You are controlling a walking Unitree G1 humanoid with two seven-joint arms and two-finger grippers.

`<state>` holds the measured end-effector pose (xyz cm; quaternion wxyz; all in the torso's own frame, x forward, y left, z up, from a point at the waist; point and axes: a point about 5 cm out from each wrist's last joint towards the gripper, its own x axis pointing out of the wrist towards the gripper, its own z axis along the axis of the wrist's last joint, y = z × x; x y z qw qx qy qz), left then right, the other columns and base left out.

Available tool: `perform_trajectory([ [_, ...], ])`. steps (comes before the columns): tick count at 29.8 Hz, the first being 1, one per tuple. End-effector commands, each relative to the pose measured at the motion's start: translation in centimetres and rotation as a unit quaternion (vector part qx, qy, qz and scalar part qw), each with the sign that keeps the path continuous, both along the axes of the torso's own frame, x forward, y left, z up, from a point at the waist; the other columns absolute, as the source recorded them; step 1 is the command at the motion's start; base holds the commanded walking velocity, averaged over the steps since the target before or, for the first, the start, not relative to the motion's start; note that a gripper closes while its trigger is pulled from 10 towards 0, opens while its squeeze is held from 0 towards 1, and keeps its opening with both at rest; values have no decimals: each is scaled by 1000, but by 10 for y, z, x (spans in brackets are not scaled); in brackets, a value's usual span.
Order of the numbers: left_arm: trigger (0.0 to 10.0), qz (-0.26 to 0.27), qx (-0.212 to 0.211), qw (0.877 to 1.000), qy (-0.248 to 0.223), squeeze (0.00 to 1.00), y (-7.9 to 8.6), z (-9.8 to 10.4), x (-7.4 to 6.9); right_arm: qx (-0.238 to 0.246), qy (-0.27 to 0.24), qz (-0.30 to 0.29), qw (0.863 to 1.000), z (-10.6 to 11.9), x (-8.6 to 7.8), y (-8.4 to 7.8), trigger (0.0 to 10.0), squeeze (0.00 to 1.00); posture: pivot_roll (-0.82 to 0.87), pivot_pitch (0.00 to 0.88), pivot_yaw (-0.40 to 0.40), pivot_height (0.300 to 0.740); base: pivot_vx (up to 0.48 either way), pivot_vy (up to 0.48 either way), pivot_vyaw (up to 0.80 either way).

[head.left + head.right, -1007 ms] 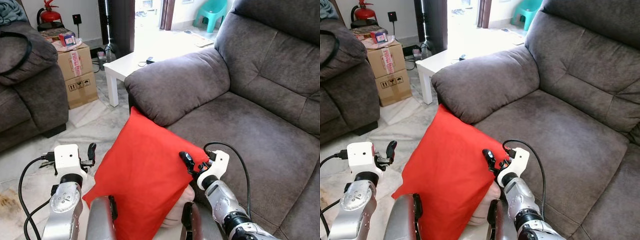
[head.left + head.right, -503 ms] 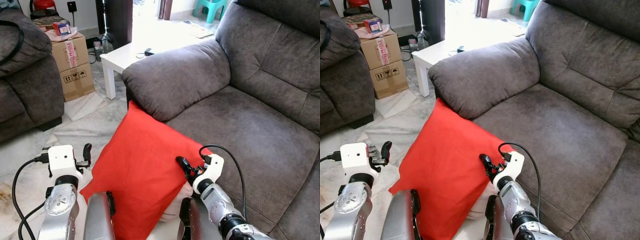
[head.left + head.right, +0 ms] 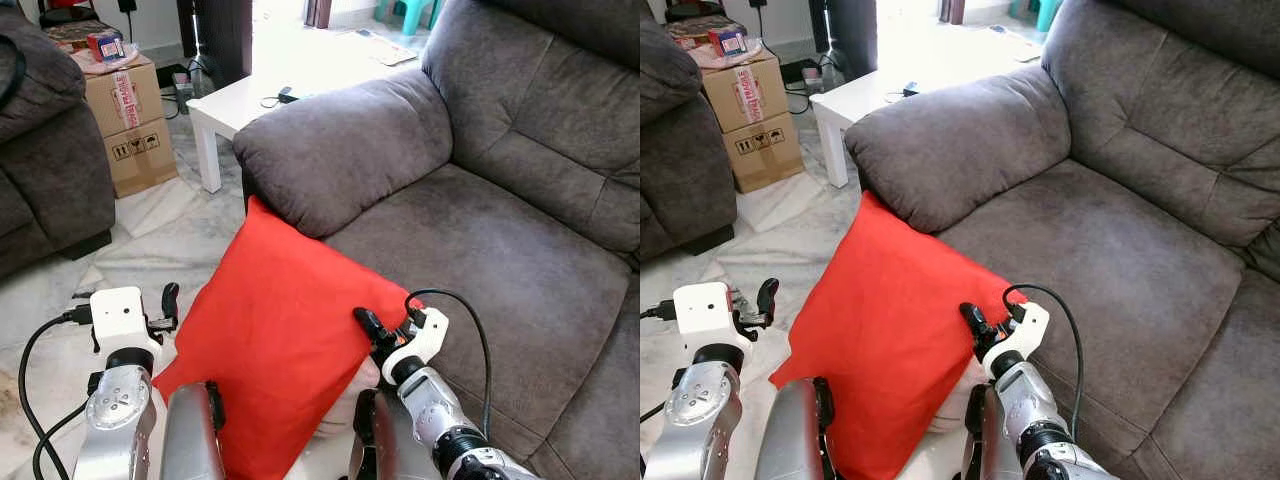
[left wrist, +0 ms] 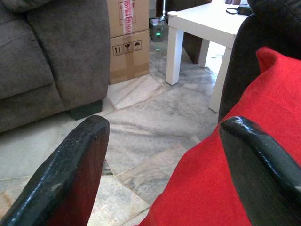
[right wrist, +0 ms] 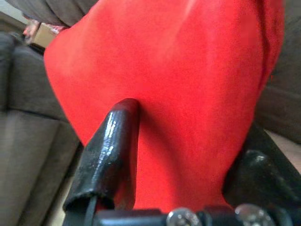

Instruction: Move the pillow to the sofa from floor

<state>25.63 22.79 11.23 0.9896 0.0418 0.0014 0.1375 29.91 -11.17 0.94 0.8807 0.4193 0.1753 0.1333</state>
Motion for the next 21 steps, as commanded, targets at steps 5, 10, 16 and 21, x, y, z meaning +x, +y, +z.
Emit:
perform_trajectory([
  [5, 10000, 0, -13, 1000, 2, 0, -3, 0, -1, 19, -17, 19, 999, 5, 2, 3, 0, 0, 181, 79, -168, 517, 0, 0, 0],
  [10, 10000, 0, -15, 1000, 2, 0, -4, 0, 0, 19, -21, 37, 999, 5, 1, 5, 0, 0, 178, 73, -170, 517, 0, 0, 0],
  [16, 10000, 0, -16, 1000, 0, 0, -5, 0, 1, 25, -22, 47, 998, 4, -1, 7, 0, 0, 178, 66, -176, 517, 0, 0, 0],
  [21, 10000, 0, -17, 1000, -1, 0, -5, 0, 3, 23, -24, 49, 998, 5, 0, 7, 0, 0, 177, 62, -178, 517, 0, 0, 0],
])
